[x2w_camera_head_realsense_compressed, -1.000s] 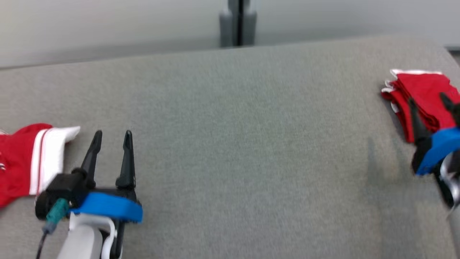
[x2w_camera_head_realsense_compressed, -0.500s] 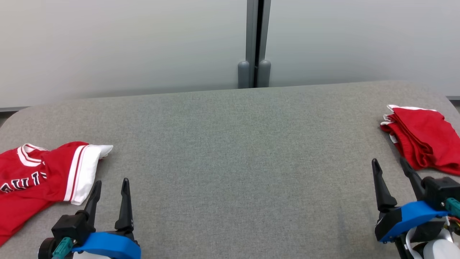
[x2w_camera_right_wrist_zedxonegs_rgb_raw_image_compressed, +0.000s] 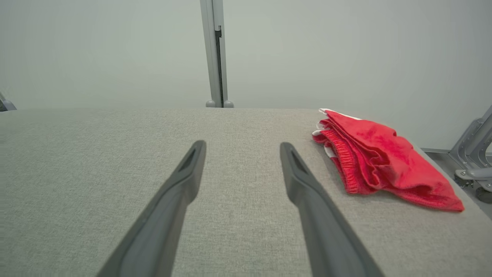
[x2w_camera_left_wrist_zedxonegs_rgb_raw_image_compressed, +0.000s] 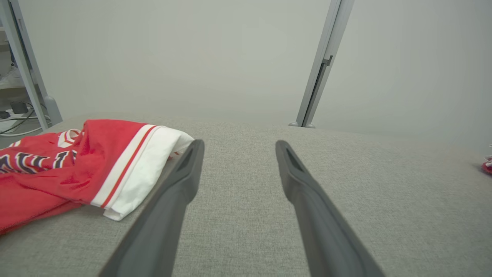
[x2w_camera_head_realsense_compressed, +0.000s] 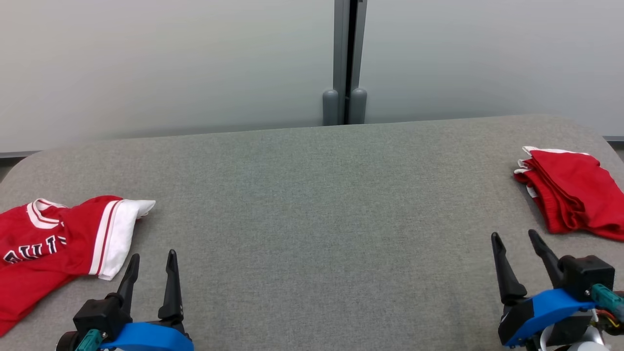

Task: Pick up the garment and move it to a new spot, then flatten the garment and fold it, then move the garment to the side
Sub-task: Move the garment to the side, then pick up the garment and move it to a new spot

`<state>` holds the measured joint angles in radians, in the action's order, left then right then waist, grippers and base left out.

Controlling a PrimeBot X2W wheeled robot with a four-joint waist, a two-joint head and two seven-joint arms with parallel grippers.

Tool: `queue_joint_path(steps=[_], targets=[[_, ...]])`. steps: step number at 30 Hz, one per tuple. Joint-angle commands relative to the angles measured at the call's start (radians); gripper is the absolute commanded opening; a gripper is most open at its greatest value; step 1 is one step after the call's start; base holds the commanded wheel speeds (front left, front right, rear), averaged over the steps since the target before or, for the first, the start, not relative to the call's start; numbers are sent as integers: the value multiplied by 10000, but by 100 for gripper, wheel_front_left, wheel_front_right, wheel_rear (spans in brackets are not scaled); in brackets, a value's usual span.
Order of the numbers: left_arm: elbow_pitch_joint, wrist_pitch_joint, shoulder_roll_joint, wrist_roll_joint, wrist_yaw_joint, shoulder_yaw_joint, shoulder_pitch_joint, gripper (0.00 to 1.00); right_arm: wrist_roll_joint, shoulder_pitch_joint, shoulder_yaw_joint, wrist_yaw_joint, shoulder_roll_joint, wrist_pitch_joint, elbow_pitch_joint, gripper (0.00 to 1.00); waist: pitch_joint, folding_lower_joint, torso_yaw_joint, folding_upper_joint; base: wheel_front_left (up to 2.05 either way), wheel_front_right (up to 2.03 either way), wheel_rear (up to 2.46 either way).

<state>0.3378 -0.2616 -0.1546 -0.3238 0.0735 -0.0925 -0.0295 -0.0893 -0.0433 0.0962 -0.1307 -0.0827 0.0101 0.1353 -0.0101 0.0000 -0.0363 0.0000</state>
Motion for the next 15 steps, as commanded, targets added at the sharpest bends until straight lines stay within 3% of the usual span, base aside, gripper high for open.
queue_joint_path(steps=[1,7,15], targets=[[20,-47,1,83,42,43,-109,100,-12,131,-14,-2,45,55,57,100,-24,0,39,0,0,0,0],[7,-47,67,92,120,75,-365,100,-20,100,116,-3,-29,277,455,100,-188,0,600,0,0,0,0],[65,-48,-9,174,169,245,-418,100,-70,-174,-57,-3,-79,651,847,100,-237,0,2142,0,0,0,0]])
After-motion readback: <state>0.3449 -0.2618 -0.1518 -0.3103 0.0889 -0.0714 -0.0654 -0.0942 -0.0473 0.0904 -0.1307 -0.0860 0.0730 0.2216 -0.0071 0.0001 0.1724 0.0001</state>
